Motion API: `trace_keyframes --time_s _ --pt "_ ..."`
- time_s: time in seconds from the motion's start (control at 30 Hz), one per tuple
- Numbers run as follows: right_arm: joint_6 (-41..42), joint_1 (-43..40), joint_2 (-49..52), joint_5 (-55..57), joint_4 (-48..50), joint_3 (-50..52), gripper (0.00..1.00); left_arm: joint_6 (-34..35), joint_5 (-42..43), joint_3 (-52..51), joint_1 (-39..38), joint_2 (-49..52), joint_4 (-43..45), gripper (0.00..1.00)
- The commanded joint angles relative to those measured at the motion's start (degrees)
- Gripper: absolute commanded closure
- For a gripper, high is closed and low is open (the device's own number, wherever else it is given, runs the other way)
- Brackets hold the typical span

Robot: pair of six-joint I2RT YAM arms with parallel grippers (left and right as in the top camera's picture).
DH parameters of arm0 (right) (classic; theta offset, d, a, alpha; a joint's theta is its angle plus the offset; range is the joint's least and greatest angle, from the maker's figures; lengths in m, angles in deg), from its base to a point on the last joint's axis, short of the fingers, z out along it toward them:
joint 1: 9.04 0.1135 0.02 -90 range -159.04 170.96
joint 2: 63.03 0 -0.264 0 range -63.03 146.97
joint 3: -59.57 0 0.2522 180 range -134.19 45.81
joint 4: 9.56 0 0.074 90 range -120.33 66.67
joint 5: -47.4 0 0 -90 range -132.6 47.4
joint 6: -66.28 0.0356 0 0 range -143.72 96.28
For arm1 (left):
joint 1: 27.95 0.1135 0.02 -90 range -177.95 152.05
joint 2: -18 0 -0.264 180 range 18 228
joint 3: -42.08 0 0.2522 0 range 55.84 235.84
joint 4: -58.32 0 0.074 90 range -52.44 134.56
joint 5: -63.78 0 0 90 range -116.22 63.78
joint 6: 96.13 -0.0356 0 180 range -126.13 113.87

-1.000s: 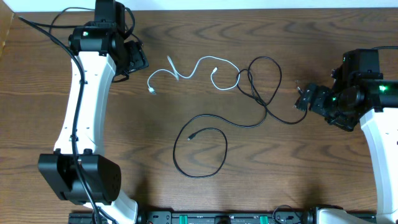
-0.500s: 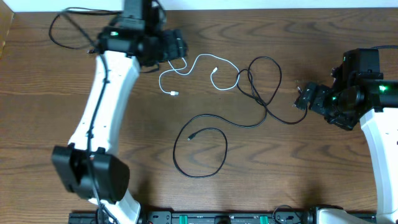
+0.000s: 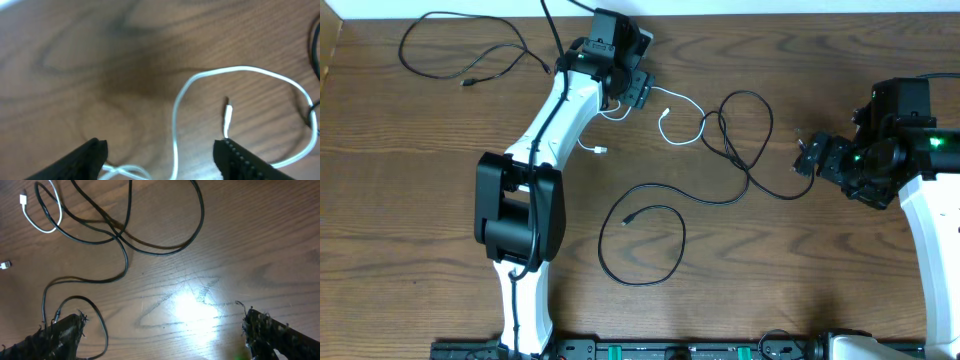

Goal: Untangle cables

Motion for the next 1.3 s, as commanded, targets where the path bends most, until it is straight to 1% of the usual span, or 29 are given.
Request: trace_keyframes --time_s 0.0,0.2,0.3,0.37,0.4,0.43,0.5,0.53,0.6,0.67,0.7,0.83,0.97,1.03,1.07,1.17,1.27 --pt "-0.13 -0.09 0.04 -0.37 0.00 -0.42 0.01 -7.72 -0.28 0.13 -0.48 0.96 0.57 0.30" --pt "-0.13 -0.09 0.04 -0.39 0.83 -0.39 0.01 -7.72 -0.11 0.13 -0.83 4.13 -2.91 0.30" --pt "-0.13 -0.09 0.04 -0.39 1.07 -0.42 0.01 -7.69 -0.11 0.13 -0.87 5.79 -3.30 0.30" --pt "-0.13 -0.09 0.04 -0.42 1.03 -0.39 0.01 -7.69 -0.09 0.13 -0.87 6.49 -3.17 0.34" --pt "-0.13 -0.09 0.04 -0.39 0.98 -0.42 0.01 -7.69 -0.11 0.13 -0.87 6.73 -3.06 0.41" --pt "-0.13 -0.09 0.04 -0.39 0.98 -0.39 0.01 -7.69 -0.13 0.13 -0.87 6.82 -2.97 0.46" --pt "-0.13 -0.09 0.04 -0.39 0.96 -0.39 0.01 -7.69 -0.20 0.13 -0.87 6.82 -2.29 0.61" --pt "-0.13 -0.09 0.04 -0.39 0.96 -0.39 0.01 -7.67 -0.20 0.15 -0.85 6.78 -1.84 0.66" --pt "-0.13 -0.09 0.04 -0.39 0.98 -0.39 0.01 -7.63 -0.17 0.15 -0.83 6.67 -1.31 0.73" --pt "-0.13 -0.09 0.04 -0.39 0.98 -0.39 0.01 -7.48 -0.24 0.15 -0.85 6.51 -1.29 0.81" --pt "-0.13 -0.09 0.04 -0.39 0.98 -0.39 0.01 -7.48 -0.39 0.15 -0.85 6.34 -1.31 0.91" --pt "-0.13 -0.09 0.04 -0.39 0.85 -0.39 0.01 -5.55 -0.57 0.15 -0.83 4.42 -1.57 0.92" --pt "-0.11 -0.09 0.04 -0.46 0.85 -0.39 0.01 -2.97 -0.52 0.15 -0.87 -0.96 -2.51 0.92" --pt "-0.13 -0.09 0.04 -0.46 0.79 -0.37 0.01 -0.68 -0.50 0.15 -0.87 -4.79 -3.28 0.94" --pt "-0.13 -0.09 0.04 -0.46 0.76 -0.35 0.01 1.42 -0.46 0.15 -0.87 -6.91 -3.30 0.93" --pt "-0.20 -0.09 0.04 -0.35 0.87 -0.35 0.01 4.90 3.04 0.15 -1.16 -13.27 -3.54 0.92" --pt "-0.15 -0.09 0.04 -0.37 1.25 -0.35 0.01 5.05 5.95 0.15 -2.19 -18.99 -3.91 0.92"
